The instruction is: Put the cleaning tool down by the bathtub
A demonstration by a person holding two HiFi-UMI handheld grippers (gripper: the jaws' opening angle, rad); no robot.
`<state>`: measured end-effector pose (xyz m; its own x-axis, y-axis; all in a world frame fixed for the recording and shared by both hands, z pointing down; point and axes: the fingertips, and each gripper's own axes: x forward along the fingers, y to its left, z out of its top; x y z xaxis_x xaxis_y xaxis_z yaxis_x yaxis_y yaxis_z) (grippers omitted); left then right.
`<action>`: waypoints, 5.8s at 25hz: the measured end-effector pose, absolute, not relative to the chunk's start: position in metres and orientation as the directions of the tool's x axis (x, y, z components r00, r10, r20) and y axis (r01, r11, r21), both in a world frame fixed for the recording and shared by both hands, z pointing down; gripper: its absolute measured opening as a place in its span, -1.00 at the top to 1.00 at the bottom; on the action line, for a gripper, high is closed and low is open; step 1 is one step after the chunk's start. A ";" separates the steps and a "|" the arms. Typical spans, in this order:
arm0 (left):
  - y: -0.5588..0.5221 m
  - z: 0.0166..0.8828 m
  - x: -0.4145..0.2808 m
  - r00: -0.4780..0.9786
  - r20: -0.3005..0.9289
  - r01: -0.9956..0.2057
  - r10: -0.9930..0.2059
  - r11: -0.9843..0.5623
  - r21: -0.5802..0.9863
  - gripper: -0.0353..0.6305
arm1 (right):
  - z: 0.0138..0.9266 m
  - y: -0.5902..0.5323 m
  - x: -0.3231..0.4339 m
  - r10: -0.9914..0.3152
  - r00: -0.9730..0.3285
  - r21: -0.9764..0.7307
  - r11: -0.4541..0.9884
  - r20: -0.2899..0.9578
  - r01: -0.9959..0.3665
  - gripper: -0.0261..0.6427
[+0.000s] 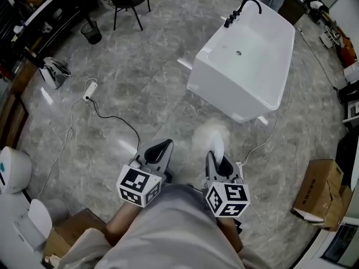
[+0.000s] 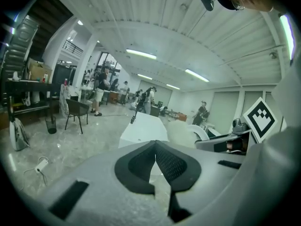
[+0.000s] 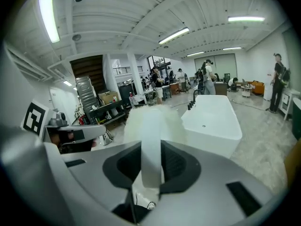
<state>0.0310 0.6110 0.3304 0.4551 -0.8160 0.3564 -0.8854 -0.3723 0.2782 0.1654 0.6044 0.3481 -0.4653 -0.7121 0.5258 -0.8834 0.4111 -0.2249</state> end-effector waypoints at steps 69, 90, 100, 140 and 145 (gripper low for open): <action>0.162 0.367 0.030 0.580 0.489 -0.813 -0.651 -0.499 0.300 0.88 | 0.410 0.165 0.171 -0.722 -0.340 -0.333 0.160 0.603 -0.929 0.71; -0.046 0.344 -0.008 0.717 0.393 -0.695 -0.576 -0.635 0.336 0.87 | 0.379 -0.013 0.137 -0.774 -0.212 -0.295 0.034 0.597 -0.955 0.71; -0.114 0.344 -0.037 0.787 0.371 -0.611 -0.493 -0.706 0.358 0.87 | 0.371 -0.074 0.098 -0.793 -0.140 -0.281 -0.041 0.593 -0.959 0.71; -0.141 0.378 -0.057 0.775 0.455 -0.614 -0.438 -0.694 0.377 0.87 | 0.475 -0.114 0.086 -0.647 -0.180 -0.276 -0.048 0.741 -0.960 0.71; -0.141 0.381 -0.061 0.769 0.463 -0.621 -0.440 -0.685 0.381 0.87 | 0.496 -0.110 0.080 -0.613 -0.190 -0.283 -0.058 0.767 -0.957 0.71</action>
<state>-0.0613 -0.1411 0.3807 0.7691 -0.4404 0.4631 -0.6213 -0.6849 0.3805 0.0804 -0.1100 0.4963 -0.1897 -0.6131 0.7669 -0.9572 -0.0583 -0.2834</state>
